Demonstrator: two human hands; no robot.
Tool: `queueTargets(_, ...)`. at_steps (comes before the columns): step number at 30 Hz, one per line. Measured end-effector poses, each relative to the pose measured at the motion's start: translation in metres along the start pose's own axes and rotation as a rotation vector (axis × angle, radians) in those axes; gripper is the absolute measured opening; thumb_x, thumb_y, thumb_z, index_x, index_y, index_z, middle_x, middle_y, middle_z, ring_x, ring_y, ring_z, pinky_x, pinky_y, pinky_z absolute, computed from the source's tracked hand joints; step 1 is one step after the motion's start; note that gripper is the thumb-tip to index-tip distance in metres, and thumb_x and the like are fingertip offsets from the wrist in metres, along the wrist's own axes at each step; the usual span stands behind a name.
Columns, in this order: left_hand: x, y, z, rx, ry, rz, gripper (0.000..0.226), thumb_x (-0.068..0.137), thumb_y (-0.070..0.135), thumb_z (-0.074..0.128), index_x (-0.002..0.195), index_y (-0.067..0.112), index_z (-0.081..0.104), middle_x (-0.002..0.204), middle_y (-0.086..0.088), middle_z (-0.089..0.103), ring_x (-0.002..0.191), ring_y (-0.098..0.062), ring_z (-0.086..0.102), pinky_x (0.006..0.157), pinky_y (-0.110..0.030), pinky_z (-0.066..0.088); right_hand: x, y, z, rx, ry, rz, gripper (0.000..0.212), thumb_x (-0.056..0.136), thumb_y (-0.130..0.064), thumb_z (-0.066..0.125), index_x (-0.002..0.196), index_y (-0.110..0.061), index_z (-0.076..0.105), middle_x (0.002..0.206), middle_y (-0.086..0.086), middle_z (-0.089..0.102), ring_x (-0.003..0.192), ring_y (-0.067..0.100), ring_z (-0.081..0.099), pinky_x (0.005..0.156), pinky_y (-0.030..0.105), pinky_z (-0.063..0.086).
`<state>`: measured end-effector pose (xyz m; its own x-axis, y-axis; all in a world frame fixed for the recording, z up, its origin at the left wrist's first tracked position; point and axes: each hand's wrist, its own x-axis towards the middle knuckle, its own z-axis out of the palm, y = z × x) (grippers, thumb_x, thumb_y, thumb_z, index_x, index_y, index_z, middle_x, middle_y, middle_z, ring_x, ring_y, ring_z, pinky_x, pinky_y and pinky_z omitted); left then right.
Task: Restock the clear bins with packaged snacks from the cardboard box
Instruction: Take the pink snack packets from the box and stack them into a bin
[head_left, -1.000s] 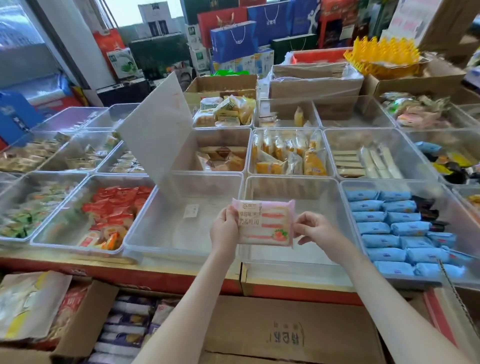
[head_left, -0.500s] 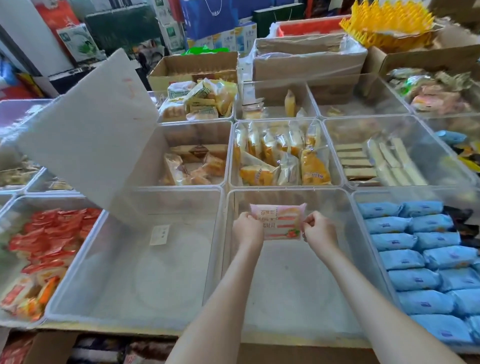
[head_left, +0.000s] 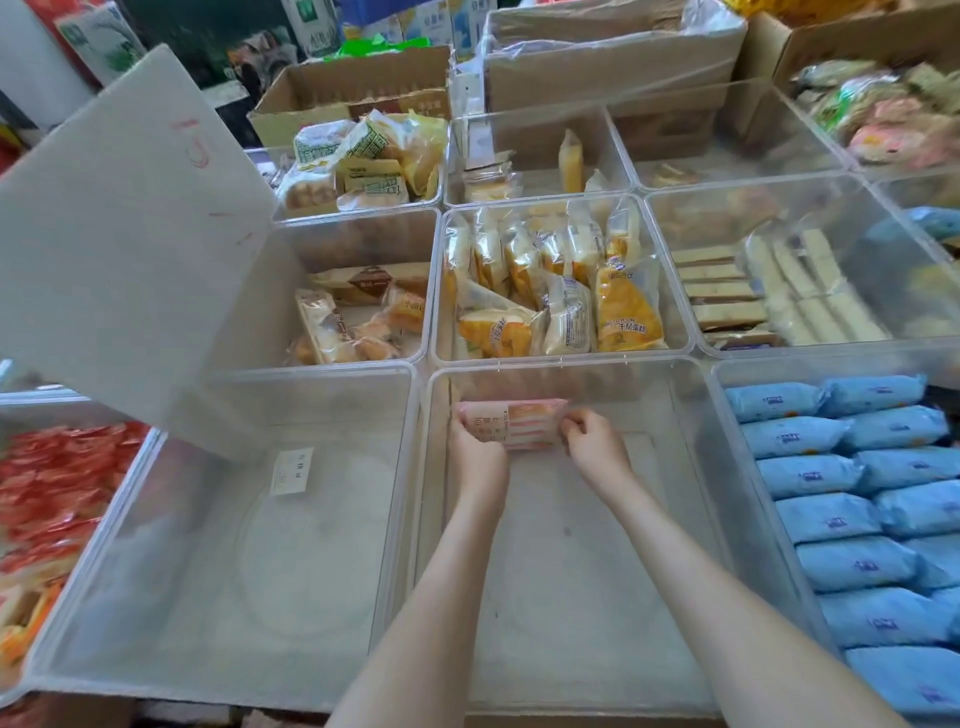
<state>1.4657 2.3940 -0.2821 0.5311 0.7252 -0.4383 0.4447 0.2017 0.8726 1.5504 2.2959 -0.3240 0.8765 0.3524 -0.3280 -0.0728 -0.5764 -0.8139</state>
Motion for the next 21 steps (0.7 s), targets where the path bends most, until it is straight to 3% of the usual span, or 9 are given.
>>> queueTargets(3,-0.009,0.002,0.008,0.064,0.026,-0.082,0.082,0.081,-0.009,0.035,0.153,0.019,0.004,0.154,-0.006,0.025,0.137,-0.026,0.033,0.115,-0.038,0.027,0.001,-0.001,-0.002,-0.023,-0.03,0.011,0.023,0.094,-0.011,0.046,0.108,-0.009,0.064,0.104,0.013,0.068,0.1,0.027,0.059,0.07,0.023,0.034)
queueTargets(7,-0.027,0.009,0.013,0.169,0.086,-0.126,0.07,0.092,0.003,0.039,0.152,0.009,0.004,0.155,-0.015,0.018,0.138,-0.033,0.03,0.112,-0.039,0.031,-0.012,-0.003,-0.007,-0.057,-0.042,0.03,0.042,0.094,-0.006,0.042,0.135,-0.009,0.049,0.135,0.013,0.055,0.126,0.028,0.049,0.098,0.028,0.037)
queueTargets(13,-0.052,0.017,-0.006,0.255,-0.125,-0.113,0.081,0.089,-0.004,0.034,0.151,0.023,-0.012,0.157,-0.003,0.011,0.133,-0.025,0.035,0.098,-0.029,0.036,-0.056,-0.01,-0.025,-0.085,-0.066,0.021,0.045,0.094,-0.013,0.044,0.14,-0.013,0.043,0.138,0.01,0.052,0.125,0.025,0.05,0.099,0.029,0.038)
queueTargets(18,-0.085,0.031,-0.029,0.272,-0.192,-0.029,0.079,0.085,-0.006,0.032,0.153,0.024,0.007,0.139,0.005,0.038,0.125,-0.023,0.042,0.091,-0.025,0.035,-0.101,-0.015,-0.046,-0.116,-0.073,0.022,0.041,0.094,-0.016,0.047,0.135,-0.014,0.048,0.131,0.008,0.057,0.117,0.022,0.054,0.091,0.026,0.041)
queueTargets(21,-0.12,0.041,-0.038,0.371,-0.253,0.039,0.065,0.083,-0.002,0.034,0.144,0.017,0.032,0.131,-0.011,0.051,0.116,-0.029,0.05,0.087,-0.029,0.043,-0.138,-0.025,-0.063,-0.163,-0.045,0.012,0.038,0.094,-0.017,0.049,0.131,-0.016,0.051,0.126,0.006,0.06,0.112,0.022,0.056,0.085,0.023,0.041)
